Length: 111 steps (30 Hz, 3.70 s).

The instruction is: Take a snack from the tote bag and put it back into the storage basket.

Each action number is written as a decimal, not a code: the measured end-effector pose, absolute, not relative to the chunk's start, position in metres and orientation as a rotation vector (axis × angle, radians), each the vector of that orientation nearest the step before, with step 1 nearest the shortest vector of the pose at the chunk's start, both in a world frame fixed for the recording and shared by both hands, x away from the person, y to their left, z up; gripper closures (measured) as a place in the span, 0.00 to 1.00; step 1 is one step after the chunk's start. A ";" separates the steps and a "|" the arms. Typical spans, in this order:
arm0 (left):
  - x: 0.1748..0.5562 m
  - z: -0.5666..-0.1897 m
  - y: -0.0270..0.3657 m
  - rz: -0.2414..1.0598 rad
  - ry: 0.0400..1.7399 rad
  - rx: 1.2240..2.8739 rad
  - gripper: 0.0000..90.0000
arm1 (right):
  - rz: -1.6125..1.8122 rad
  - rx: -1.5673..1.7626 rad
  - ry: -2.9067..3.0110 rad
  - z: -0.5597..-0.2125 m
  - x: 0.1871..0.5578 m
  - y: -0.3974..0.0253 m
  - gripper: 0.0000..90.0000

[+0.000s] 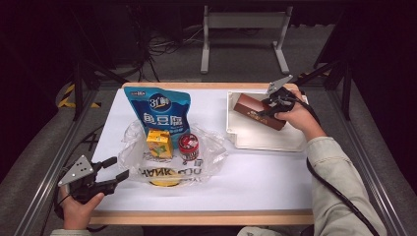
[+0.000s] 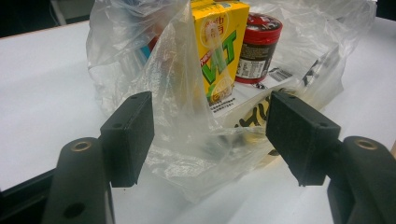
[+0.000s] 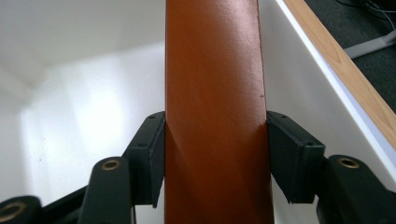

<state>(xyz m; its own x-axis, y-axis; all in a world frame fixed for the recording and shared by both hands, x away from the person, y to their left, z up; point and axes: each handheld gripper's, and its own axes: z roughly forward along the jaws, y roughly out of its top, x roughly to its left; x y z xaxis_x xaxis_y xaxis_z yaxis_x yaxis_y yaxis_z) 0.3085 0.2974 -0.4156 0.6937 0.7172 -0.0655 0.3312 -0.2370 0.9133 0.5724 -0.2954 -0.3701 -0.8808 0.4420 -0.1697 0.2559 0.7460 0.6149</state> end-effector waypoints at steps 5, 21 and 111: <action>0.310 -0.415 0.297 0.453 0.815 1.840 0.37 | 0.863 0.546 2.637 -0.372 0.573 -0.295 0.47; 0.311 -0.415 0.298 0.455 0.804 1.835 0.36 | 0.855 0.564 2.624 -0.383 0.576 -0.290 0.46; 0.317 -0.414 0.292 0.445 0.787 1.844 0.37 | 1.097 1.060 2.233 -0.411 0.503 -0.288 1.00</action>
